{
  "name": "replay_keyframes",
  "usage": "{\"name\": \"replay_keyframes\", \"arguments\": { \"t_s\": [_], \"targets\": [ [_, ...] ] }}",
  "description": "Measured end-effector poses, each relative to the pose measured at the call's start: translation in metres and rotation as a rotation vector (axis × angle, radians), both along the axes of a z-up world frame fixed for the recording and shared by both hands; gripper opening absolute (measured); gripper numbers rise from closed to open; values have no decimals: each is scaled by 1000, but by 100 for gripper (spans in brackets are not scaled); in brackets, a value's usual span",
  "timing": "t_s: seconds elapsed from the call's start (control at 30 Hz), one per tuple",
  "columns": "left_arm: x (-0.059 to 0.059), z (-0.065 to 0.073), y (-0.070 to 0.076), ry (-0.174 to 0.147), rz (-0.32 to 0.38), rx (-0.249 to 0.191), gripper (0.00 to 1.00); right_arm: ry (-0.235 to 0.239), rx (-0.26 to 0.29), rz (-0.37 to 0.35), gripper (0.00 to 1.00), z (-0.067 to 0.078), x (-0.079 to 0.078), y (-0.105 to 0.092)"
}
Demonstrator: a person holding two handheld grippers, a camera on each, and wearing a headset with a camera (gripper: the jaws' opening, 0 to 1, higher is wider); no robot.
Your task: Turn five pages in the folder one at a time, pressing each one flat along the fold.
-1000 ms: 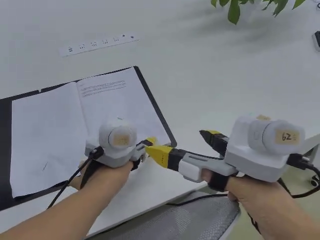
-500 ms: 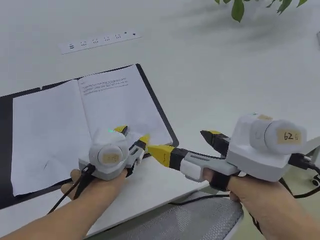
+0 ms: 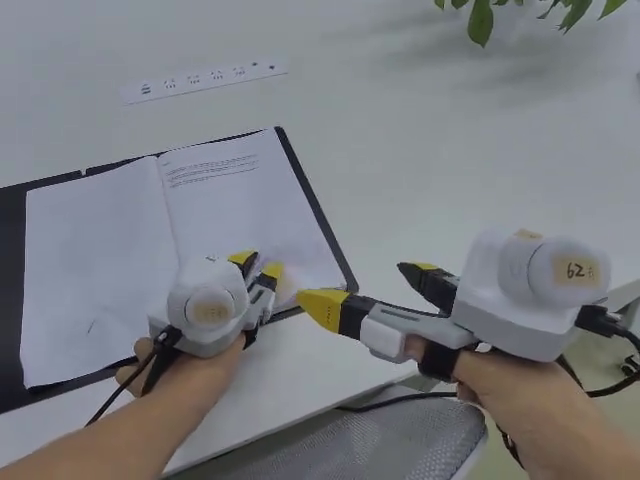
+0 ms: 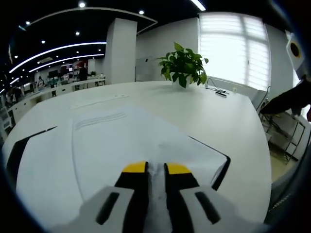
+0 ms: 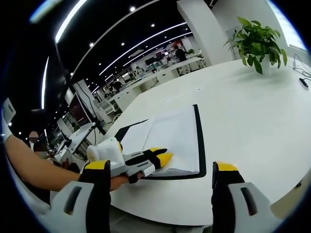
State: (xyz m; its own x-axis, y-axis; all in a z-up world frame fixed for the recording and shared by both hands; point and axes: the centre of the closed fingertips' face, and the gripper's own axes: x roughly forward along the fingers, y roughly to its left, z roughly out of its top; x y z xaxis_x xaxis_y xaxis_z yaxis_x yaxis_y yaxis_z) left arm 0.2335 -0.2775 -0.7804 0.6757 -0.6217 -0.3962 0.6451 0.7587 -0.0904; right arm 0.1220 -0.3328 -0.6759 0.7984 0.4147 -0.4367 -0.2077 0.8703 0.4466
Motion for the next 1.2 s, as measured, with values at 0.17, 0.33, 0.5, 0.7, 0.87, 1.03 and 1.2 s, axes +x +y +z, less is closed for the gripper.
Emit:
{"name": "replay_keyframes", "arguments": {
  "t_s": [0.17,0.33,0.5,0.7,0.87,1.03,1.2],
  "targets": [
    [-1,0,1,17,-8,-2,7,58,163,-19,80,4,13,11],
    [-2,0,1,19,2,-17,7,215,427,-98,60,-8,28,24],
    [-2,0,1,17,2,-23,7,301,666,-255,48,-21,47,19],
    [-3,0,1,21,8,-29,7,417,797,-360,40,-44,46,18],
    [-3,0,1,23,12,-33,7,471,837,-391,40,-59,43,17],
    [-4,0,1,22,18,-39,7,478,857,-407,38,-65,46,18],
    [-3,-1,1,24,20,-42,7,504,859,-427,37,-76,50,19]
  ]
}}
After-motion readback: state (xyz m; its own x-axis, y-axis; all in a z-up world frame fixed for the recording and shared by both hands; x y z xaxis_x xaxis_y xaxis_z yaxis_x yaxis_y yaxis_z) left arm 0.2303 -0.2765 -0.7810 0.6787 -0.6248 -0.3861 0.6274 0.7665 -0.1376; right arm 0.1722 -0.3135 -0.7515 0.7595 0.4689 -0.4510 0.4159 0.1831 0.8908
